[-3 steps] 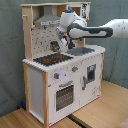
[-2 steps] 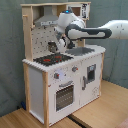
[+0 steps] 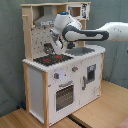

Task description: Play with the kitchen

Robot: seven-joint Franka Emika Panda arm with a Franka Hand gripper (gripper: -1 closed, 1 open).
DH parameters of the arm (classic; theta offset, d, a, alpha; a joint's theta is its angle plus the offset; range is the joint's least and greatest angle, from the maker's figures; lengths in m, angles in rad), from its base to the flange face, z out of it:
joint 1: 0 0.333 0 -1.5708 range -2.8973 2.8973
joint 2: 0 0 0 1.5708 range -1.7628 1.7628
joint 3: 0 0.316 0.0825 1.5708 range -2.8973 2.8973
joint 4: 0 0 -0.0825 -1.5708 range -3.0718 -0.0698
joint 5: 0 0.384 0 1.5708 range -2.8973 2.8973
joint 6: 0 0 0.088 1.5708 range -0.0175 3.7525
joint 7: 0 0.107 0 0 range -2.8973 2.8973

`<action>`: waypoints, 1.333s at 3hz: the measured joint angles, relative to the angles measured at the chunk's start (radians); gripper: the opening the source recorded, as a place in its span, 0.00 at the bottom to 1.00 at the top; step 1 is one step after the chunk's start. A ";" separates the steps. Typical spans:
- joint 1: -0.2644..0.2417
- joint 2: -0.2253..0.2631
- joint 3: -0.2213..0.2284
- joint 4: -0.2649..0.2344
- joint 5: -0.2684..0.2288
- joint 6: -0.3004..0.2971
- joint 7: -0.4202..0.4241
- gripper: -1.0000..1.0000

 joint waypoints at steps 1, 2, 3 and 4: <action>-0.037 -0.038 0.080 0.026 0.003 0.007 -0.018 0.00; -0.101 -0.073 0.141 0.079 0.003 0.005 -0.034 0.00; -0.153 -0.095 0.197 0.148 0.003 -0.007 -0.035 0.00; -0.174 -0.089 0.202 0.177 0.003 -0.101 -0.035 0.00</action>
